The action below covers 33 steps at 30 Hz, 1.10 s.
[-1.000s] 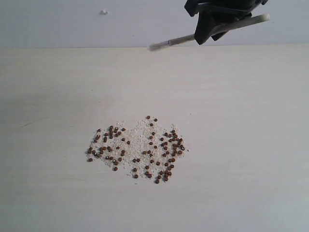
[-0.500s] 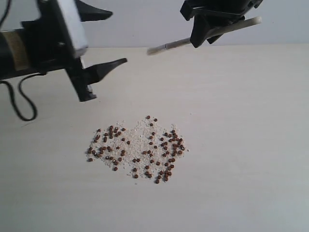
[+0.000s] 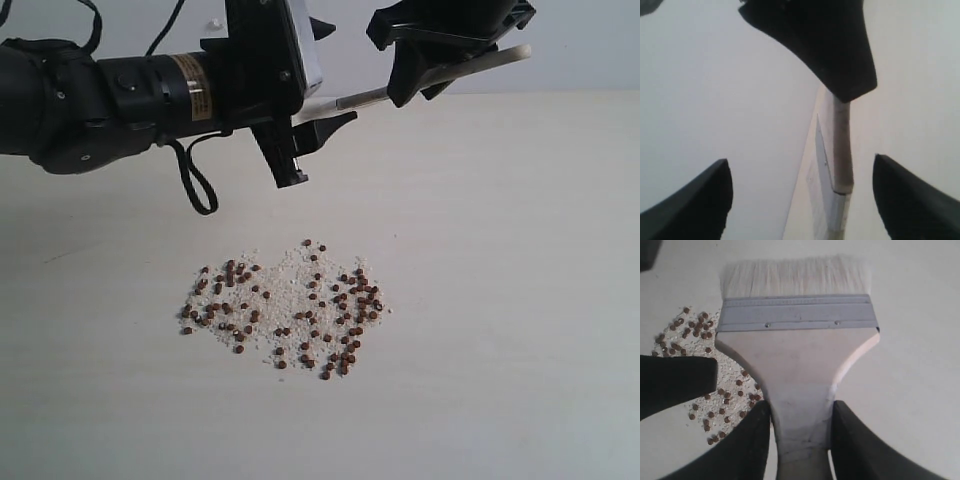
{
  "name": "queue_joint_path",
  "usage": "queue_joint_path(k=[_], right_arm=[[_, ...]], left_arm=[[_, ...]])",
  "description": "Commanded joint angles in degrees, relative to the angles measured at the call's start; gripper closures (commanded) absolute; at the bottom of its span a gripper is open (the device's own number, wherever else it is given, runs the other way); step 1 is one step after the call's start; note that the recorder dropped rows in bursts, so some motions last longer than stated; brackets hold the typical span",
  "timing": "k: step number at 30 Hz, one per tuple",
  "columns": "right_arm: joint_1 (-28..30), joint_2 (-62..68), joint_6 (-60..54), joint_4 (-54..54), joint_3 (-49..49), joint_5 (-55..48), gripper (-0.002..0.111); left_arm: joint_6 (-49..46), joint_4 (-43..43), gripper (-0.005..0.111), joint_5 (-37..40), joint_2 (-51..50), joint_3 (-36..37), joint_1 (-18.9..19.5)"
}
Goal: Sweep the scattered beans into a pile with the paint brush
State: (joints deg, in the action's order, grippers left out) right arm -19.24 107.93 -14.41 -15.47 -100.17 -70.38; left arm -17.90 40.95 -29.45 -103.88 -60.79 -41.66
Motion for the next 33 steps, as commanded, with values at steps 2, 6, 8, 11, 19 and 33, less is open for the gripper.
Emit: queue_joint_path(k=[2,6,8,11,19,33], right_arm=[[-0.05,-0.74,-0.73,-1.1,-0.87,0.41,0.108],[-0.05,-0.74,-0.73,-1.12,-0.87,0.41,0.108],[-0.05,-0.74,-0.73,-1.24,-0.87,0.41,0.108],[-0.05,-0.74,-0.73,-1.58,-0.87,0.41,0.108],[-0.05,-0.74,-0.6,-1.68,-0.87,0.41,0.108],[-0.05,-0.74,-0.6,-1.71,-0.87,0.41,0.108]], left_arm=[[2.49,-1.2,0.034,-1.31,-1.3,-0.45,-0.61],[2.69,-1.2,0.034,-1.95,-2.64,-1.42,-1.31],[3.43,-1.34,0.034,-2.12,-3.81,-2.66,-1.43],[3.53,-1.34,0.034,-2.37,-5.5,-4.79,-1.76],[5.14,-1.34,0.034,-3.17,-8.52,-8.17,-2.27],[7.67,-1.34,0.055,-3.22,-8.88,-8.28,-2.27]])
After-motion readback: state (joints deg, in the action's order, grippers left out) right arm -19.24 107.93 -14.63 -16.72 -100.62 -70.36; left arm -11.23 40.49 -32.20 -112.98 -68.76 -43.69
